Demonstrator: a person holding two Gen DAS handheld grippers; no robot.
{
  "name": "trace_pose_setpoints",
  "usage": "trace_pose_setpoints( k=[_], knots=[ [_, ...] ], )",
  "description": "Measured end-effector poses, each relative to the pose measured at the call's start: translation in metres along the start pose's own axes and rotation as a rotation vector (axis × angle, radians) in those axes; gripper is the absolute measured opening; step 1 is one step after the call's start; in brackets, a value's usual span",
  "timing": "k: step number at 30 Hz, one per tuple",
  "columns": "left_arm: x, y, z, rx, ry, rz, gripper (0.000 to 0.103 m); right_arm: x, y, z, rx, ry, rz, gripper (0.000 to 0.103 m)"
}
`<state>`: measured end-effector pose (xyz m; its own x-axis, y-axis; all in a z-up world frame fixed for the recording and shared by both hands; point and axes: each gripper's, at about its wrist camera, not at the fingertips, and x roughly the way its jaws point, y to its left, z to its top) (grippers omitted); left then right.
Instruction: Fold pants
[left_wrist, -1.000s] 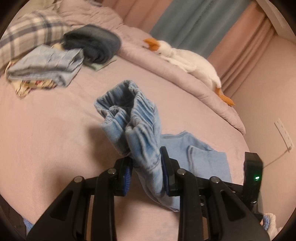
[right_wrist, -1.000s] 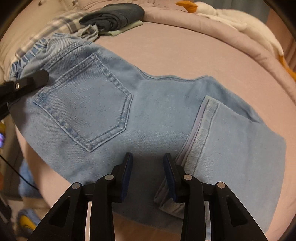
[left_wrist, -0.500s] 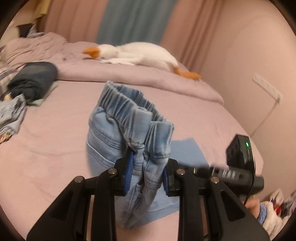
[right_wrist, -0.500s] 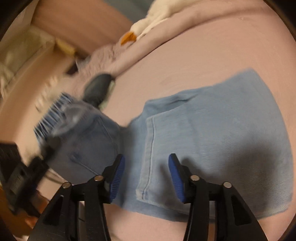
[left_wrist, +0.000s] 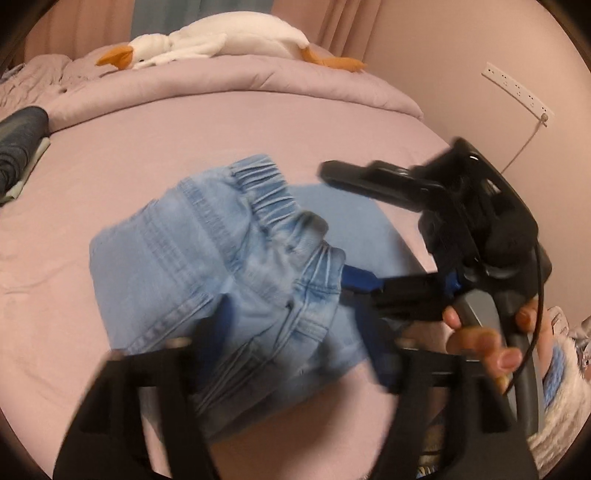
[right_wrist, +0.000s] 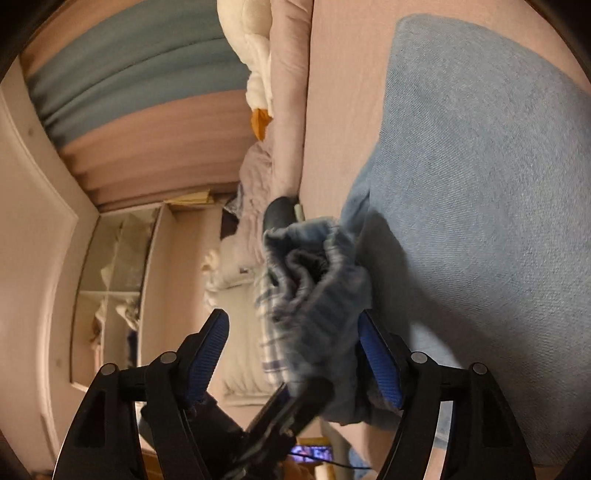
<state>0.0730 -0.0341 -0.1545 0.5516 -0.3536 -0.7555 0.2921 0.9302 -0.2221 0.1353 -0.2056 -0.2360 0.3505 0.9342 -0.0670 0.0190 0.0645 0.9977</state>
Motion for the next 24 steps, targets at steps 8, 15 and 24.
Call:
trace_pose_setpoints(
  k=[8,15,24],
  knots=[
    [-0.039,0.042,-0.025,-0.150,-0.035,-0.035,0.074,0.004,0.023,0.015,-0.159,0.038,-0.318,0.053],
    [-0.062,0.089,-0.030,-0.320,-0.076,0.016,0.074,-0.003,0.049,0.005,-0.367,-0.019,-0.411,0.026],
    [-0.040,0.090,-0.026,-0.348,-0.031,0.031,0.074,-0.098,0.077,0.004,-0.442,-0.258,-0.422,0.023]
  ],
)
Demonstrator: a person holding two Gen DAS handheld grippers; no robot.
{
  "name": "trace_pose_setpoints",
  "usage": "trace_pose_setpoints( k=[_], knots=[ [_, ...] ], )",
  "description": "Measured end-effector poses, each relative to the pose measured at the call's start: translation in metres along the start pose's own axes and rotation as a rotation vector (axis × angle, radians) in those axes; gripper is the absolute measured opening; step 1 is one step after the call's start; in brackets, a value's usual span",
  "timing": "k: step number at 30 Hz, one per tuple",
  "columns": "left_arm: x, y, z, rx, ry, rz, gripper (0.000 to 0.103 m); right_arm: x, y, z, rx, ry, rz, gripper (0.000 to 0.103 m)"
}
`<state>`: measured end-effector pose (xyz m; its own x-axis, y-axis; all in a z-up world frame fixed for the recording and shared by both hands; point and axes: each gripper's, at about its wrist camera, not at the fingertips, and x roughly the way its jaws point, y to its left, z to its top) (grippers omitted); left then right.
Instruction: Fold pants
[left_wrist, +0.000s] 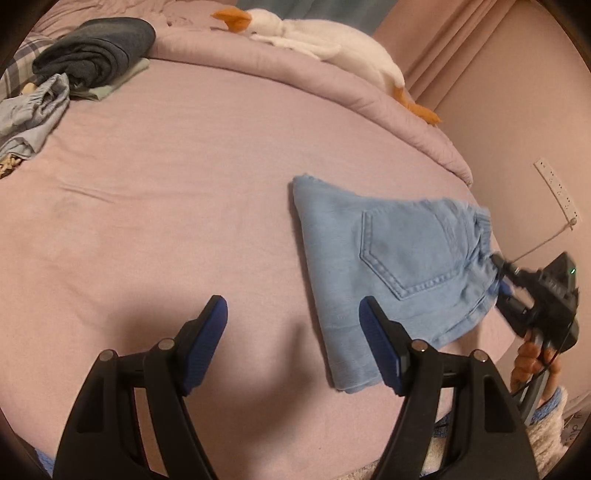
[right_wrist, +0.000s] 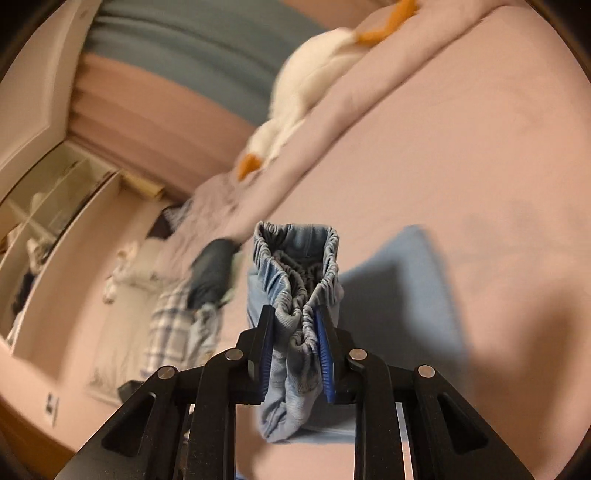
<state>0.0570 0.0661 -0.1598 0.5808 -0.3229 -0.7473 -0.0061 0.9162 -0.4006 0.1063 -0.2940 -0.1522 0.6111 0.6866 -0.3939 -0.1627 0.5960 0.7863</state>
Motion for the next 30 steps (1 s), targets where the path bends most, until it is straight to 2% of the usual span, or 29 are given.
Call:
trace_pose_setpoints(
  k=[2,4,6,9,11,14,16,18,20,21,22,24,27,30],
  knots=[
    [0.005,-0.004,-0.001,0.015,0.009,0.012,0.074,-0.001,-0.021,-0.005,0.039,0.006,-0.041,0.023],
    [0.011,-0.009,0.003,0.023,0.019,0.016,0.074,0.008,-0.036,-0.011,0.054,0.070,-0.061,0.024],
    [0.015,-0.013,0.008,0.031,0.017,0.015,0.074,0.025,-0.056,-0.020,0.066,0.136,-0.176,0.026],
    [0.019,-0.018,0.015,0.045,0.018,0.012,0.074,0.020,-0.068,-0.018,0.126,0.107,-0.128,0.036],
    [0.021,-0.022,0.020,0.060,0.014,0.013,0.074,0.011,-0.066,-0.012,0.103,0.088,-0.167,0.041],
    [0.030,-0.033,0.029,0.079,0.015,-0.007,0.072,0.000,-0.050,-0.008,0.017,0.036,-0.238,0.045],
    [0.041,-0.044,0.036,0.103,0.024,-0.024,0.072,-0.001,-0.026,-0.008,-0.068,-0.012,-0.217,0.045],
    [0.053,-0.053,0.045,0.122,0.035,-0.040,0.061,0.003,-0.011,-0.011,-0.142,-0.016,-0.184,0.045],
    [0.073,-0.058,0.057,0.141,0.047,-0.020,0.039,0.021,0.009,-0.019,-0.243,0.012,-0.191,0.045],
    [0.080,-0.058,0.061,0.143,0.052,-0.004,0.035,0.028,0.016,-0.022,-0.276,0.030,-0.191,0.042],
    [0.091,-0.057,0.067,0.134,0.071,0.004,0.032,0.042,0.028,-0.030,-0.327,0.061,-0.179,0.036],
    [0.102,-0.057,0.072,0.130,0.094,-0.010,0.032,0.058,0.041,-0.042,-0.410,0.103,-0.188,0.034],
    [0.113,-0.068,0.073,0.233,0.105,0.027,0.032,0.086,0.062,-0.061,-0.597,0.116,-0.304,0.030],
    [0.128,-0.073,0.075,0.297,0.113,0.065,0.034,0.107,0.054,-0.066,-0.644,0.182,-0.407,0.030]
  ],
)
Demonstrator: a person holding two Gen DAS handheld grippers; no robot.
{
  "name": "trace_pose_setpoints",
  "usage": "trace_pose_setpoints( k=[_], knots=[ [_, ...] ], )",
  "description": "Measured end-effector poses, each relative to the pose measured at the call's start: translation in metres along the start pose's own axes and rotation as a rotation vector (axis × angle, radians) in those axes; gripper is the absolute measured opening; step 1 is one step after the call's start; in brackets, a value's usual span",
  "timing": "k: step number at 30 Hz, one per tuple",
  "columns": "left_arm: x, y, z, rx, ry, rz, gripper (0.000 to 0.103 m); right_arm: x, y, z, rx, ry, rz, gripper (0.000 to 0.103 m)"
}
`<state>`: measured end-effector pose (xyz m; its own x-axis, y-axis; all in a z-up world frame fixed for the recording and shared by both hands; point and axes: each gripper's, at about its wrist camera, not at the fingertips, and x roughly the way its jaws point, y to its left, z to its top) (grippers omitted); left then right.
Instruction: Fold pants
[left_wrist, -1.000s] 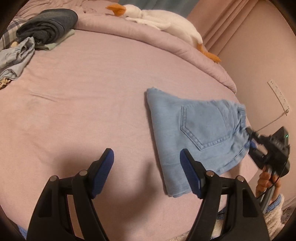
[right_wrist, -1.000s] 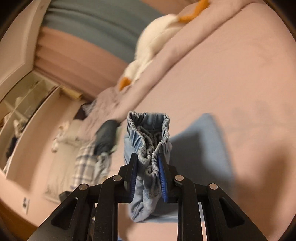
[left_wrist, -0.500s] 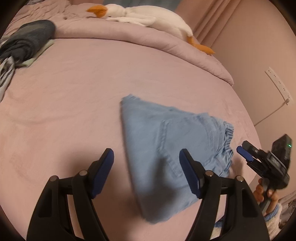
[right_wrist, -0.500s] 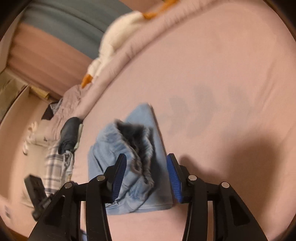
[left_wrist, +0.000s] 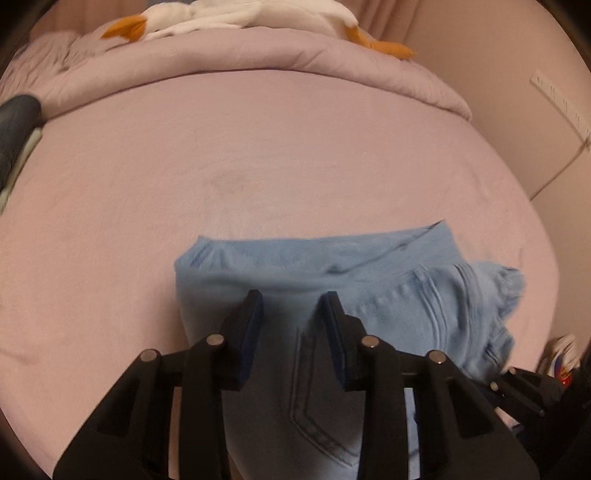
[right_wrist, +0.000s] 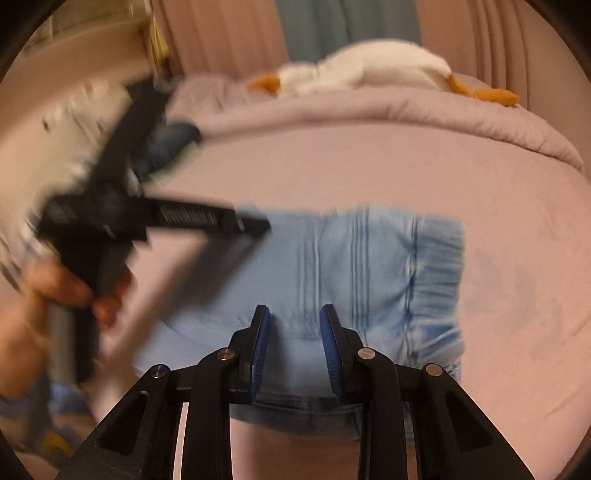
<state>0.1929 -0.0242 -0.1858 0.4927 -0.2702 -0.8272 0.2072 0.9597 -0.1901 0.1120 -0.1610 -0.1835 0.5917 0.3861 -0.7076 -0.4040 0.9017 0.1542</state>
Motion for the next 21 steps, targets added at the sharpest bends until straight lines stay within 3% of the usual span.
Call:
trace_pose_setpoints(
  k=[2,5,8,12,14,16,18,21],
  knots=[
    [0.010,0.001,0.006,-0.009,0.005,0.010,0.035,0.013,-0.006,-0.013,-0.008,0.059,-0.009,0.030],
    [0.014,0.005,0.012,-0.037,0.006,-0.003,0.035,0.009,-0.007,-0.013,-0.026,0.060,-0.007,0.030],
    [0.002,0.012,0.010,-0.064,-0.024,-0.021,0.031,0.000,-0.020,-0.007,0.029,0.071,0.049,0.030],
    [-0.030,0.042,0.004,-0.134,-0.082,-0.007,0.033,-0.022,-0.030,0.012,0.044,-0.036,0.083,0.030],
    [-0.033,0.057,-0.006,-0.150,-0.069,0.019,0.036,-0.020,-0.036,0.024,0.040,-0.071,0.041,0.030],
    [-0.026,0.066,-0.017,-0.158,-0.023,0.047,0.040,0.000,-0.045,0.031,0.064,-0.045,0.006,0.030],
    [-0.018,0.077,-0.028,-0.207,0.011,0.013,0.044,0.021,-0.056,0.031,0.111,0.007,0.014,0.026],
    [-0.021,0.091,-0.035,-0.303,0.004,-0.058,0.045,0.030,-0.056,0.031,0.164,0.013,0.047,0.026]
  ],
)
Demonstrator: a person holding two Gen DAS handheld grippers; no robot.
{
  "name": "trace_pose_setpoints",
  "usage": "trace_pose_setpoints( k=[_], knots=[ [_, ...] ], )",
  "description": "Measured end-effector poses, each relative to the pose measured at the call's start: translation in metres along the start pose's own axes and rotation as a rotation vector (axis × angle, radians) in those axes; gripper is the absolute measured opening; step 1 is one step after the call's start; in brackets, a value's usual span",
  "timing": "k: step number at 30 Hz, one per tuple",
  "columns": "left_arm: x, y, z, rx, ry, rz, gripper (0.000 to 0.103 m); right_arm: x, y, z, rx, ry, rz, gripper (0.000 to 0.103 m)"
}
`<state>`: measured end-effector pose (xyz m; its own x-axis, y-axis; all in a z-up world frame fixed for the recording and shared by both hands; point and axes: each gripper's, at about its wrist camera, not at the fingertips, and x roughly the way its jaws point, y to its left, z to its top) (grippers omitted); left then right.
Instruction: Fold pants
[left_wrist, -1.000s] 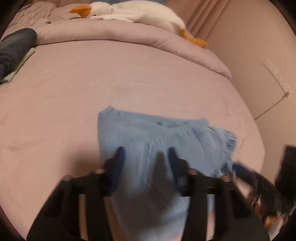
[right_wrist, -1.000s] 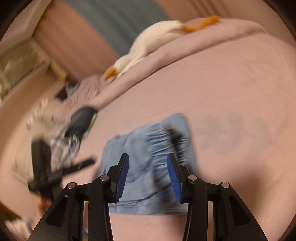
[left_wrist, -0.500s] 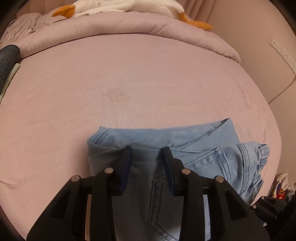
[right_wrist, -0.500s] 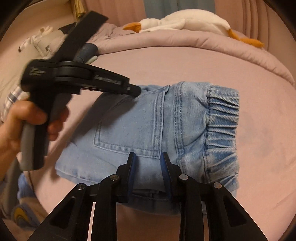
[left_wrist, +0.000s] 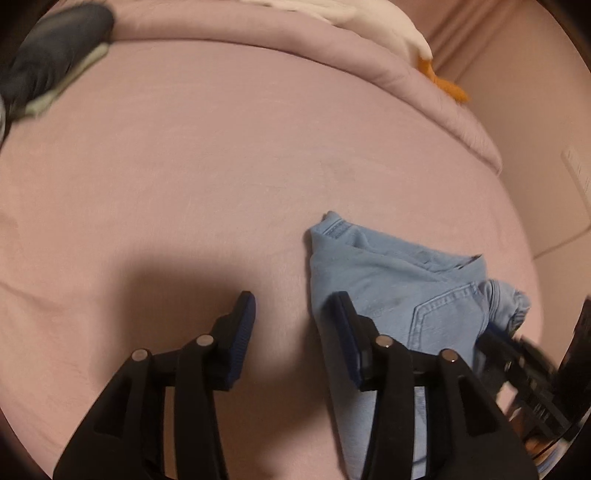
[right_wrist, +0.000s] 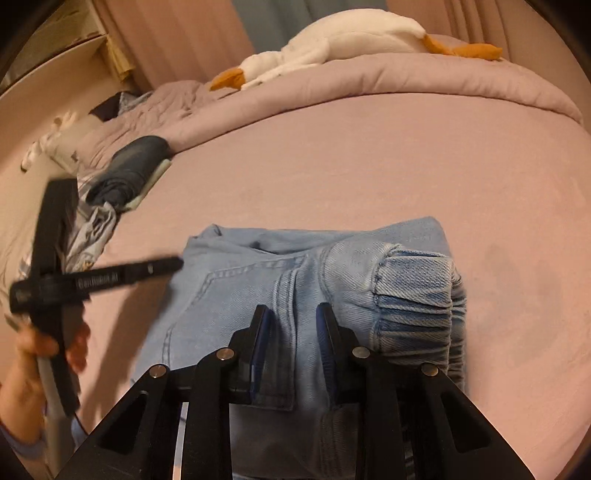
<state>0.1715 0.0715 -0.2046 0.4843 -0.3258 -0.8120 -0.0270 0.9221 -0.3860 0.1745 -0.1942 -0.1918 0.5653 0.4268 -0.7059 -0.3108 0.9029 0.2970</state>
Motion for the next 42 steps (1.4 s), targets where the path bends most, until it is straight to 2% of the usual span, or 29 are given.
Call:
trace_pose_setpoints(
  k=[3,7,10,12,13,16,21,24,26,27,29,37,42],
  knots=[
    [-0.003,0.010,-0.003,-0.073,0.007,-0.082,0.042,-0.013,0.018,-0.008,-0.044,-0.003,-0.018,0.026],
    [0.006,0.010,0.006,-0.163,0.025,-0.175,0.042,-0.035,0.053,-0.034,-0.184,-0.013,0.126,0.026],
    [0.017,0.007,0.016,-0.216,0.026,-0.206,0.041,-0.032,0.089,-0.061,-0.312,0.016,0.222,0.026],
    [0.023,0.007,0.023,-0.246,0.016,-0.206,0.032,-0.025,0.106,-0.073,-0.368,0.032,0.245,0.026],
    [0.024,0.005,0.026,-0.243,0.016,-0.211,0.023,-0.021,0.111,-0.076,-0.380,0.046,0.246,0.026],
    [0.025,-0.006,0.030,-0.189,-0.003,-0.151,0.021,0.000,0.115,-0.080,-0.365,0.105,0.210,0.023],
    [0.021,-0.013,0.034,-0.136,-0.041,-0.073,0.023,-0.005,0.107,-0.081,-0.340,0.123,0.247,0.022],
    [0.007,-0.020,0.030,-0.060,-0.077,-0.004,0.021,-0.017,0.098,-0.079,-0.304,0.121,0.289,0.022],
    [-0.007,-0.027,0.023,0.008,-0.100,0.046,0.029,-0.028,0.090,-0.077,-0.276,0.100,0.302,0.022],
    [-0.012,-0.029,0.019,0.029,-0.107,0.059,0.034,-0.036,0.084,-0.076,-0.262,0.075,0.291,0.022],
    [-0.023,-0.034,0.008,0.070,-0.117,0.091,0.060,-0.046,0.071,-0.072,-0.243,0.039,0.250,0.022],
    [-0.046,-0.070,-0.043,0.257,-0.119,0.125,0.060,-0.068,0.021,-0.047,-0.104,-0.069,-0.024,0.025],
    [-0.046,-0.087,-0.070,0.335,-0.095,0.122,0.060,-0.064,0.016,-0.049,-0.080,-0.058,-0.104,0.025]
  ],
)
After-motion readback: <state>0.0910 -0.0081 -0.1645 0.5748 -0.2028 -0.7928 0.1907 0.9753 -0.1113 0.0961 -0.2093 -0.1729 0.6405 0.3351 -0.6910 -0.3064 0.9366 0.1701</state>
